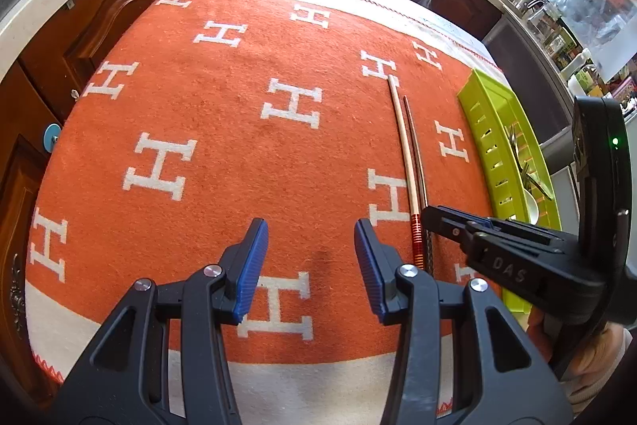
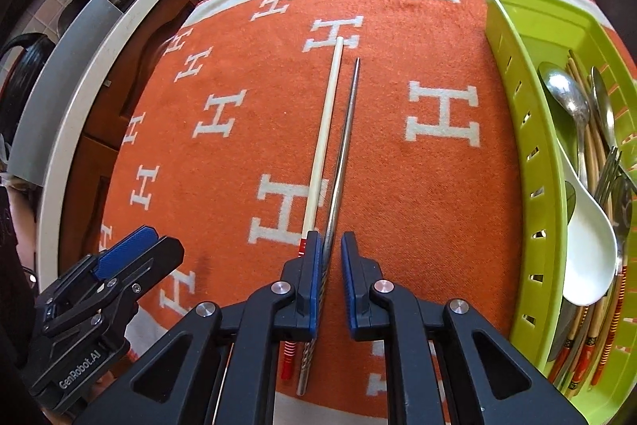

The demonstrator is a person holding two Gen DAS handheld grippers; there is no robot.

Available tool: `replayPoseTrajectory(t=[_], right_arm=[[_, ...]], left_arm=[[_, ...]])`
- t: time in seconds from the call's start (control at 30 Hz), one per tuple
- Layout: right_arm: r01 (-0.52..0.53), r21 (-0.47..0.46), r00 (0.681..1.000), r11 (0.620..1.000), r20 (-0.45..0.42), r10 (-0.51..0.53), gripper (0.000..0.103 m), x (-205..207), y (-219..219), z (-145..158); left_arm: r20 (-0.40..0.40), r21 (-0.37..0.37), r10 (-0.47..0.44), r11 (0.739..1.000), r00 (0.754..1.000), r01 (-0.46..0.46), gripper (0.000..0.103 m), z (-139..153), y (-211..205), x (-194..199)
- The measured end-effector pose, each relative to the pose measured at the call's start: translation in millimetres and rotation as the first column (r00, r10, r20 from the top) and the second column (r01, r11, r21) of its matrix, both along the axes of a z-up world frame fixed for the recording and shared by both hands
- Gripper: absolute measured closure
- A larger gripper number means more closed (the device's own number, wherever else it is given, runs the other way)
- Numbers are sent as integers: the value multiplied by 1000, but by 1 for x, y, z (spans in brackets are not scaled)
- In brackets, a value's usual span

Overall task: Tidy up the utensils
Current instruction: 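Grasp a metal chopstick with the right tool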

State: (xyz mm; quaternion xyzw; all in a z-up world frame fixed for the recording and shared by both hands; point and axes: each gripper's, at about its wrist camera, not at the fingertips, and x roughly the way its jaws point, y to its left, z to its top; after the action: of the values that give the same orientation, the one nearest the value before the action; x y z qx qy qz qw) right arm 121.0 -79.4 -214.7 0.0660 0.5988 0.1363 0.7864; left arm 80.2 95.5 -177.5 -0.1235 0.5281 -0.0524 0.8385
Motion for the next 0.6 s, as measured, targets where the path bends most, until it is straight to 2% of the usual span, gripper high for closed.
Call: replayPoseTrajectory(t=[0.17,0.37,0.53,0.6], right_arm=[[-9,-94,998,995,57,14,92,-2,17,2],[-44,-209,980,977,182,83,90,-14,34,3],[-42,-234,958,971,267,106,90,-29,36,1],[-41,-236,957,971,271,107,93,-33,34,1]], left_arm=[[5,6,-1,1000,1000,1,61,2,-2,0],[-1,11,4,1000,1000,-4,61,1,-1,0],[-4,16,0,1000,1000,0,61,0,-2,1],[-2,22,-10,1000,1000,10,61,1,-6,2]])
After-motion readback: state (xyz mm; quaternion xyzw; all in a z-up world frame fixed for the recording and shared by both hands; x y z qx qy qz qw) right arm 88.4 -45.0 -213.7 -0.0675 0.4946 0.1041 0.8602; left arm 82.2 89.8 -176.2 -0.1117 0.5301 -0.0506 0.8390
